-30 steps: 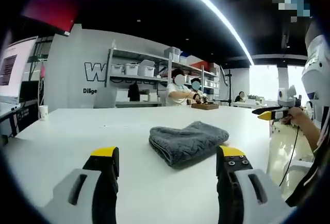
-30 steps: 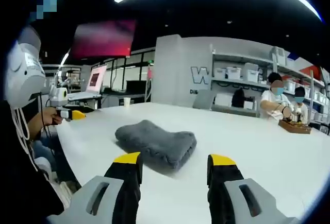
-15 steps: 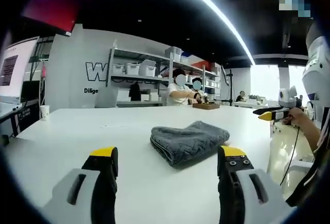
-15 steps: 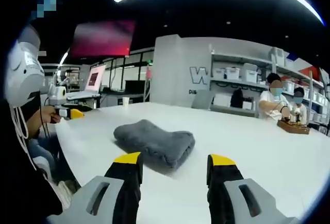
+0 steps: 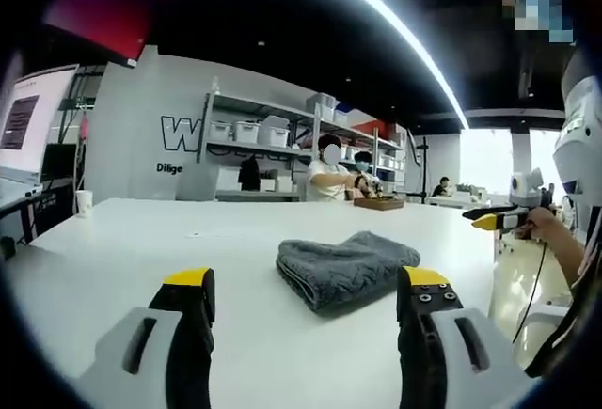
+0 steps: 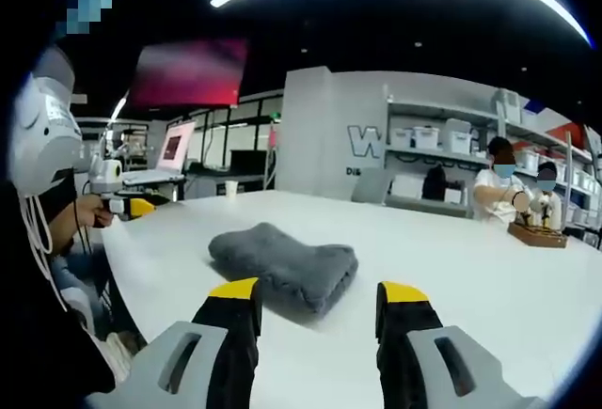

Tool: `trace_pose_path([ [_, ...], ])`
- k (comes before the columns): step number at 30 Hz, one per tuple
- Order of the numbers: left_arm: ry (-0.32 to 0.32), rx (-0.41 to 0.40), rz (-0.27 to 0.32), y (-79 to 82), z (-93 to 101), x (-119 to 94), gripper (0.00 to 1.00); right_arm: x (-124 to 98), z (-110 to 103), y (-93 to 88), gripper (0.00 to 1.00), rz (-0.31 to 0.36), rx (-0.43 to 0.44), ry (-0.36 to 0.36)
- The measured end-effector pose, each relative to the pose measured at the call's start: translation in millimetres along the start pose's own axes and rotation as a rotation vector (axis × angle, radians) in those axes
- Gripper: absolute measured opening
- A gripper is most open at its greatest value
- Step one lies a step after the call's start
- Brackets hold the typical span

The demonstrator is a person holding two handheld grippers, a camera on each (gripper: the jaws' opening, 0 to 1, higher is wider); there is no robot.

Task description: Open the folded towel by lifting each exposed corner and separating the folded layers until the towel lies flat within the target outline without major curled edges

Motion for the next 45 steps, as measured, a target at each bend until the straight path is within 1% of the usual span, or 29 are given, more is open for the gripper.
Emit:
trace_pose_path([
  [11, 0.009, 0.000, -0.010, -3.4, -1.8, -2, 0.76, 3, 0, 0.5, 0.46, 0.006, 0.007, 0.006],
  [14, 0.012, -0.007, -0.007, -4.7, -2.6, 0, 0.75, 3, 0, -0.5, 0.46, 0.011, 0.012, 0.003],
  [21, 0.011, -0.018, 0.001, -5.2, -3.0, 6, 0.75, 7, 1, -0.5, 0.45, 0.029, 0.027, -0.006],
  [26, 0.004, -0.037, -0.001, -10.1, -0.4, 10, 0.74, 15, 2, 0.3, 0.44, 0.013, 0.011, -0.017],
  [29, 0.005, -0.028, 0.024, -10.0, 0.7, 9, 0.67, 18, 4, -0.6, 0.44, 0.008, 0.011, -0.019],
  [32, 0.009, -0.041, 0.055, -6.7, -0.5, 10, 0.69, 23, 6, -1.0, 0.44, -0.003, -0.002, -0.009],
  [35, 0.001, -0.042, 0.065, -3.9, -1.1, 10, 0.70, 28, 7, -0.9, 0.43, -0.007, -0.005, -0.004],
  [37, -0.004, -0.030, 0.060, -3.3, -2.3, 11, 0.70, 32, 8, -0.3, 0.43, -0.006, -0.002, -0.003],
  [39, -0.034, 0.003, 0.072, -3.8, -3.0, 15, 0.68, 36, 8, 0.6, 0.43, -0.008, -0.008, 0.000],
  [40, -0.042, 0.003, 0.073, -5.0, -3.3, 17, 0.67, 36, 8, 0.8, 0.42, -0.010, -0.010, 0.001],
  [41, -0.057, -0.021, 0.058, -6.9, -3.4, 20, 0.66, 39, 9, 2.0, 0.42, -0.013, -0.018, 0.009],
  [42, -0.073, -0.028, 0.050, -8.0, -3.1, 22, 0.65, 40, 9, 2.8, 0.42, -0.013, -0.022, 0.012],
  [45, -0.102, -0.010, 0.035, -10.0, -1.6, 29, 0.64, 44, 12, 5.7, 0.41, -0.013, -0.035, 0.026],
])
Point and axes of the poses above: the point that each gripper's makers call its tool centre point, and the gripper's own axes: x roughly forward along the fingers, z roughly to its right, y roughly out of its top, the point moved 9 cm from there along -x, roughly backward along the fingers, and after that the axes turned 1 degree about -y, right-handed, at the moved point
